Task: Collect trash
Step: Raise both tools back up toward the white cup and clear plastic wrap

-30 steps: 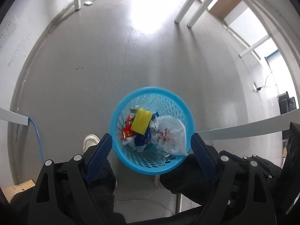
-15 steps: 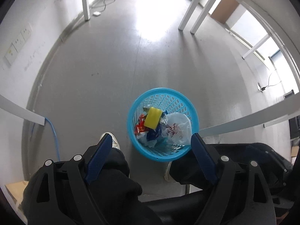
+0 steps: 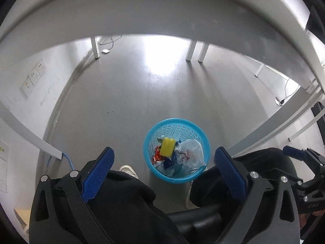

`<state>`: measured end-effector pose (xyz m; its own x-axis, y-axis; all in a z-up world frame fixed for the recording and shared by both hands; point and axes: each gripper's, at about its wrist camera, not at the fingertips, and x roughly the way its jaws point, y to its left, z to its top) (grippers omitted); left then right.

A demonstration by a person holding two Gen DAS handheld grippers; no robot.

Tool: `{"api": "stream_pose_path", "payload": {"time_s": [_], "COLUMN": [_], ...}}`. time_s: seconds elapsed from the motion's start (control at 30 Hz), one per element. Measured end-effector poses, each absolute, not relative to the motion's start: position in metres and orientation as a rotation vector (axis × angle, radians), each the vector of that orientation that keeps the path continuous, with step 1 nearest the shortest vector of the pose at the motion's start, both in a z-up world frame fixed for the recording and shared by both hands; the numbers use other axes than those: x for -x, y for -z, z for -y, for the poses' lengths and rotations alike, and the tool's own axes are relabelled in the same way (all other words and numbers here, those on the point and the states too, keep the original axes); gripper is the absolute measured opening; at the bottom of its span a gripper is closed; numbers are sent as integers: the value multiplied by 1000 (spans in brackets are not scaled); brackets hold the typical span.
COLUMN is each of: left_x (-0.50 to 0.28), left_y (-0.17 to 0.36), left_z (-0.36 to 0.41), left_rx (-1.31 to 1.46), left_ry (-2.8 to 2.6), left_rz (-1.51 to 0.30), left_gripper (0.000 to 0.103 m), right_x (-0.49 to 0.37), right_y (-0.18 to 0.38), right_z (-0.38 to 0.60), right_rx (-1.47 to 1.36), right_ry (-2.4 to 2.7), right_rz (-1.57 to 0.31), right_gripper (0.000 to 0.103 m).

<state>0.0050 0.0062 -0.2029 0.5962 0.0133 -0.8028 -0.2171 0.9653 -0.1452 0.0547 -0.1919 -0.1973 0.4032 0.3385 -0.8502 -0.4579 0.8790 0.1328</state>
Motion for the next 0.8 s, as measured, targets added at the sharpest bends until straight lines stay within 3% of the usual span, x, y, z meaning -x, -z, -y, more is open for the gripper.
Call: {"api": "stream_pose_path", "payload": {"time_s": [0.47, 0.8], "left_x": [28, -9], "left_y": [101, 51], "left_z": [-2, -2], "left_rx": [233, 222], "left_ry": [-60, -12], "left_rz": [-723, -674], "left_gripper": [97, 97], "right_x": [-37, -67], "right_y": [100, 32], "right_z": [214, 216], "right_rx": [128, 125], "right_ry": [-532, -525], "right_rz": [-810, -677], "right_gripper": [94, 94]}}
